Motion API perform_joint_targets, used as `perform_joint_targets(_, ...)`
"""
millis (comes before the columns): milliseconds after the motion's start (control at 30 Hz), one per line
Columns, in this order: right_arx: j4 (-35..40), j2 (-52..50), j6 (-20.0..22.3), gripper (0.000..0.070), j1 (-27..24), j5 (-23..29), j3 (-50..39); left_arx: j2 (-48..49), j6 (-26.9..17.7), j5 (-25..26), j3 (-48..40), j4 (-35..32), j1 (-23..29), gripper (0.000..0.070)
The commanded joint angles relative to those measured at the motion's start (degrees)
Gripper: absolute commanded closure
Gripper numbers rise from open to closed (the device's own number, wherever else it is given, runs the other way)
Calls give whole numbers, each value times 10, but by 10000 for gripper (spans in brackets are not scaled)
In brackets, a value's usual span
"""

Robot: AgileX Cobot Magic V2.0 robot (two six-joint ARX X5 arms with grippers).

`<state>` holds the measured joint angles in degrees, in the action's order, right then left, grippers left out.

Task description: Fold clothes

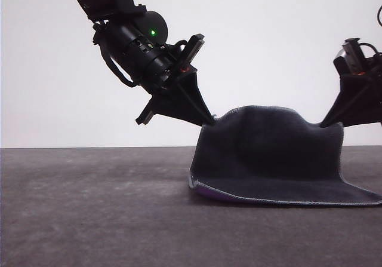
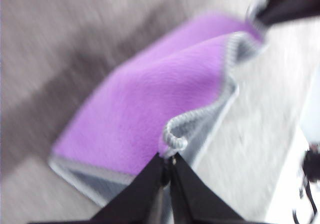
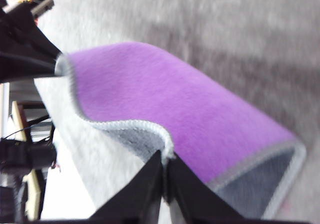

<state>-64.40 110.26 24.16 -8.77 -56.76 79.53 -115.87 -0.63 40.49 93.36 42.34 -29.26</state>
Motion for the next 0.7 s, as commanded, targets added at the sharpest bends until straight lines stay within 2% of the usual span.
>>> perform_joint_targets(0, -14, 3, 34, 691, -5, 0, 13, -4, -20, 4, 11, 3, -8, 684)
perform_joint_targets(233, -74, 3, 55, 691, -15, 24, 13, -4, -34, 4, 11, 43, -9, 677)
perform_joint_targets(500, -82, 3, 55, 689, -15, 26, 13, -4, -34, 4, 11, 46, -9, 657)
perform_joint_targets(567, -83, 3, 55, 660, -15, 25, 13, -4, -34, 4, 11, 46, -8, 545)
perform_joint_targets(600, -84, 3, 55, 603, -15, 25, 13, -4, -34, 5, 11, 47, -8, 465)
perform_joint_targets(667, -89, 3, 55, 424, -16, 25, 13, -4, -34, 5, 11, 50, -7, 328)
